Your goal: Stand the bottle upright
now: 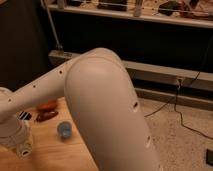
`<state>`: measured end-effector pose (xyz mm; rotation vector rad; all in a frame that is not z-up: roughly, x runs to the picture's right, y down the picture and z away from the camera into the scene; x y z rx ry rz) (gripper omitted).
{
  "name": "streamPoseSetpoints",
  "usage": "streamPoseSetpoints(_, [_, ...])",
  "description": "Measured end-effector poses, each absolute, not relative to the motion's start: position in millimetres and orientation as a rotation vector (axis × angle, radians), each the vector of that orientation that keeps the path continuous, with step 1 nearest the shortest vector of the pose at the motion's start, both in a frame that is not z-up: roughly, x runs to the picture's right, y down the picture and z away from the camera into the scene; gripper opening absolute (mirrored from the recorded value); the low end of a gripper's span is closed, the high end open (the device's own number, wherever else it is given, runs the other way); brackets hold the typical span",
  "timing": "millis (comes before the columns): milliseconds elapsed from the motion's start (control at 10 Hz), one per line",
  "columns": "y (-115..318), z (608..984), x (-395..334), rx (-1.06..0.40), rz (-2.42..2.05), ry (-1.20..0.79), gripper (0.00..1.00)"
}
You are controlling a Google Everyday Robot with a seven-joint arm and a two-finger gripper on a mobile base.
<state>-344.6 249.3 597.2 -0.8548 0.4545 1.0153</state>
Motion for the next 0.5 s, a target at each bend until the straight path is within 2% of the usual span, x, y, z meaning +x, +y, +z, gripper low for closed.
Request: streamPoseSetpoints(500, [241.4, 584.8, -328.2, -1.025, 1.151, 0.426, 0.28])
